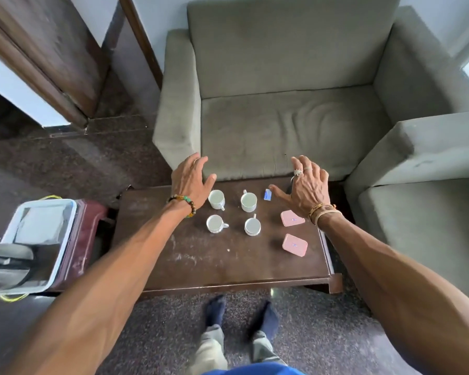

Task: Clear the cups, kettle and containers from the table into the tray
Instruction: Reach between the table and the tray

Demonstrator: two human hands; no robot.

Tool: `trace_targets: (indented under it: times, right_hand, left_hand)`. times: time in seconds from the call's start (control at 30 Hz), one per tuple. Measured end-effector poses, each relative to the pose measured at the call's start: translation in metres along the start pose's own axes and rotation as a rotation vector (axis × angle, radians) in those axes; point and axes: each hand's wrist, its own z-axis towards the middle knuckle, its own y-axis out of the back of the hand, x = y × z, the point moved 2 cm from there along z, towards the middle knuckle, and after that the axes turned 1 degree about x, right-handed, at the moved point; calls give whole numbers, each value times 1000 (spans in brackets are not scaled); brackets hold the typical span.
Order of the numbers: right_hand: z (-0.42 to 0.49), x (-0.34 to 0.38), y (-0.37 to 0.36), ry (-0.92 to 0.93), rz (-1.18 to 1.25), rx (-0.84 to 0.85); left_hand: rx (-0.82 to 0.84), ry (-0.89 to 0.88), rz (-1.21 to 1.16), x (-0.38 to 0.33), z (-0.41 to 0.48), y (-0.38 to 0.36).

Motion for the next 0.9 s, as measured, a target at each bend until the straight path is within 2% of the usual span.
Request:
trace_targets:
  times: [0.2, 0.4, 0.9]
  right_hand:
    - [8, 59, -8, 148, 11, 39]
    - [24, 152, 1, 334, 19, 32]
    - [-31, 450, -46, 742, 37, 116]
  left_hand:
    - [-5, 90, 57, 40, -30, 16]
    - [-115, 213, 78, 114, -58, 63]
    - [-202, 598, 87, 343, -226, 167]
